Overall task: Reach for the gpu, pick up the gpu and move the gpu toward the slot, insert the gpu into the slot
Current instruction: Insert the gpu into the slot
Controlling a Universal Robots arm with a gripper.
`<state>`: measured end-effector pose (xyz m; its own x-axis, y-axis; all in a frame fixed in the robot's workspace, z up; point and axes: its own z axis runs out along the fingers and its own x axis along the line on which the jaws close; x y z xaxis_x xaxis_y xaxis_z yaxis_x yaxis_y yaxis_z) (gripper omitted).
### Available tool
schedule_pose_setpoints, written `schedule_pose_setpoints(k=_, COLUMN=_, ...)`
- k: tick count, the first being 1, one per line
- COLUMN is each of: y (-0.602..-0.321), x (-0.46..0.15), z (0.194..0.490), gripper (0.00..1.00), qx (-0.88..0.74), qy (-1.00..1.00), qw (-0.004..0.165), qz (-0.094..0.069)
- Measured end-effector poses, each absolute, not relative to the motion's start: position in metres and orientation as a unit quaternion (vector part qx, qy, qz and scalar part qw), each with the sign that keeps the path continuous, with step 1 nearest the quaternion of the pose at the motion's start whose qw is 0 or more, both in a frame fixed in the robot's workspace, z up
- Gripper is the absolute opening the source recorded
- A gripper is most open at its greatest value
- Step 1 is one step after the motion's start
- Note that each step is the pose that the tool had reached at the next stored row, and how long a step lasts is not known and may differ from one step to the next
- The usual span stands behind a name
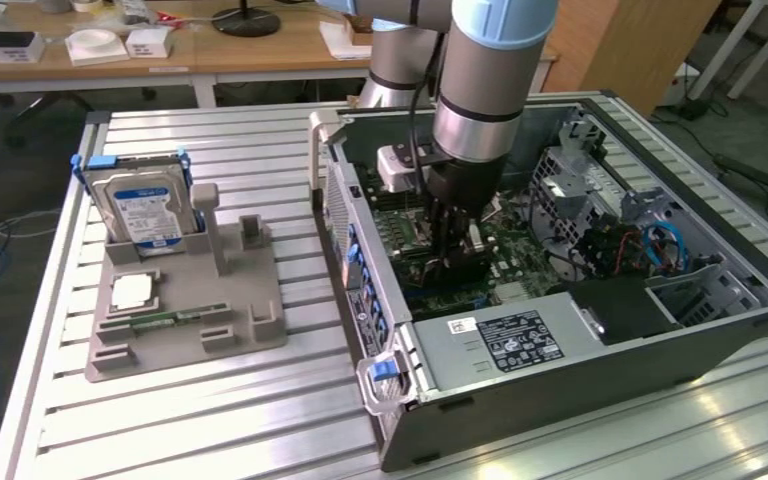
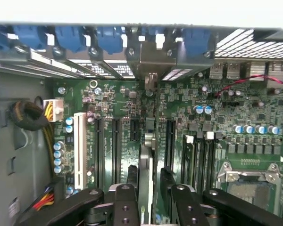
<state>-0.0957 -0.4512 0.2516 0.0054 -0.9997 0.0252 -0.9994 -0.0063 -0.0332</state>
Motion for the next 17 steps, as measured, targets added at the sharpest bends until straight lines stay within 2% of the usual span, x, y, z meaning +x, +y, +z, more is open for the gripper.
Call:
schedule_pose_setpoints(k=5, y=-0.451, x=-0.096, z=0.269, gripper=0.33, qx=-0.709, qy=0.705, qw=0.005, qz=-0.023)
schedule_pose_setpoints(k=9, y=-0.451, x=-0.096, z=0.271, gripper=0.32, qx=-0.709, qy=0.705, qw=0.006, qz=-0.023)
schedule_pose_setpoints(k=12, y=-0.451, x=-0.097, z=0.271, gripper=0.13, qx=-0.709, qy=0.705, qw=0.006, qz=-0.023)
schedule_pose_setpoints(k=17, y=-0.451, x=-0.097, z=0.271, gripper=0.10, qx=-0.709, qy=0.705, qw=0.006, qz=-0.023)
